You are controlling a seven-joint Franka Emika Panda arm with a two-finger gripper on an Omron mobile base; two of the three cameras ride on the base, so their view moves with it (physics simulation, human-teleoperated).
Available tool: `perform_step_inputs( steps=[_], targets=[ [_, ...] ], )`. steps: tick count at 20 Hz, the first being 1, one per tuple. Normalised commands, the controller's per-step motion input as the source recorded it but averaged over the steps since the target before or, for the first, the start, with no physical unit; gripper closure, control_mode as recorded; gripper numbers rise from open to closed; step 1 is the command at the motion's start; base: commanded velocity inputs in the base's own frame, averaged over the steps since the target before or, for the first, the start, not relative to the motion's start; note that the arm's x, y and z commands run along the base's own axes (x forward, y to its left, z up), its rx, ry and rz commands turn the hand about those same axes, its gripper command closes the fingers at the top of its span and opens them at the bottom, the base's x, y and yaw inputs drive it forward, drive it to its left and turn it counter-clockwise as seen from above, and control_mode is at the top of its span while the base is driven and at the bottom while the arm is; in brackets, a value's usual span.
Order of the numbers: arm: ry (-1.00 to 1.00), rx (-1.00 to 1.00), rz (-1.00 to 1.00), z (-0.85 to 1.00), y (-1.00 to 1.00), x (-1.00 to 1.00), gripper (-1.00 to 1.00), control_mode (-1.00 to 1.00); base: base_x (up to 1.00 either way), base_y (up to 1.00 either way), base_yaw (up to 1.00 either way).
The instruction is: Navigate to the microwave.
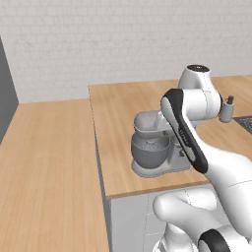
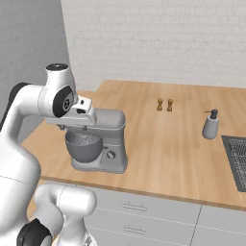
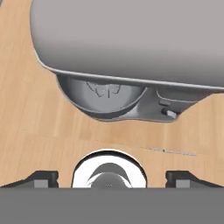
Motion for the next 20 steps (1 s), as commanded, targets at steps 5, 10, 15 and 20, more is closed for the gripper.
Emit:
perform_step_inputs(
  steps=[5, 10, 15, 20],
  targets=[
    [0.00, 0.00, 0.00, -0.19, -0.02, -0.36, -1.00, 1.00, -0.20, -0.05, 0.00],
    [0.00, 0.00, 0.00, 0.00, 0.00, 0.00, -1.00, 1.00, -0.56, -0.27, -0.04],
    [0.00, 0.00, 0.00, 0.00, 0.00, 0.00, -1.00, 1.00, -0.55, -0.63, -0.38],
    [0.00, 0.00, 0.00, 0.00, 0.00, 0.00, -1.00, 1.00, -0.18, -0.60, -0.57]
  ],
)
